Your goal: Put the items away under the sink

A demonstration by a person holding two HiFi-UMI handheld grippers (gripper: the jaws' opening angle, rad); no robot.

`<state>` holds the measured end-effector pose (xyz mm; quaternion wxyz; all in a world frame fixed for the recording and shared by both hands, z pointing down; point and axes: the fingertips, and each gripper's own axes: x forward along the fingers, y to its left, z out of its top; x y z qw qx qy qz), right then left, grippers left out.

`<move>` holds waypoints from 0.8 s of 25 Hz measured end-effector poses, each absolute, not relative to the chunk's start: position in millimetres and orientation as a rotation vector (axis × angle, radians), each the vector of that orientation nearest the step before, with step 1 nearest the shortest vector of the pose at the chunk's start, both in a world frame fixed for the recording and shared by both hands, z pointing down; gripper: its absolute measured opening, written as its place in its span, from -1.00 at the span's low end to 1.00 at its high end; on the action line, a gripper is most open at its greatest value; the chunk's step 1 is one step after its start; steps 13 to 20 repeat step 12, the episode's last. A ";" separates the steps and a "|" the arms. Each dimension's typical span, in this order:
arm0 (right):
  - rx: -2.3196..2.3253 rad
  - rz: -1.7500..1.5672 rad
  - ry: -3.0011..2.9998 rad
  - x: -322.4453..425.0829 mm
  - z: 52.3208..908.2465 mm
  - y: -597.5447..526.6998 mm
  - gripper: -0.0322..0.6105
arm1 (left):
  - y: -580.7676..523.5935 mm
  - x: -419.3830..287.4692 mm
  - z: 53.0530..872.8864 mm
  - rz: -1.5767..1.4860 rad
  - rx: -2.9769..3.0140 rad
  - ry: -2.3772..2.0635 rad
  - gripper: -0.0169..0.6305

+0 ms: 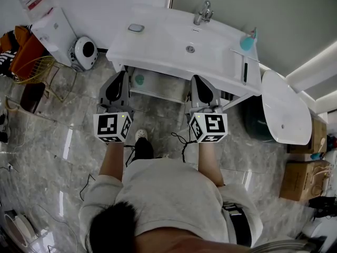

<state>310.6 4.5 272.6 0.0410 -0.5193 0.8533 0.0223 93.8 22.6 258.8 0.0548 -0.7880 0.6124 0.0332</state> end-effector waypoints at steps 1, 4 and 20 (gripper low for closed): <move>-1.590 0.069 2.612 311.3 271.9 6.0 -0.87 | 24.2 94.8 258.1 0.102 -2.393 1.859 -0.92; -1.595 0.073 2.608 315.1 270.8 11.0 -0.87 | 29.4 98.3 256.8 0.109 -2.393 1.857 -0.92; -1.591 0.090 2.613 322.4 272.1 24.7 -0.87 | 42.4 107.8 257.7 0.130 -2.397 1.847 -0.92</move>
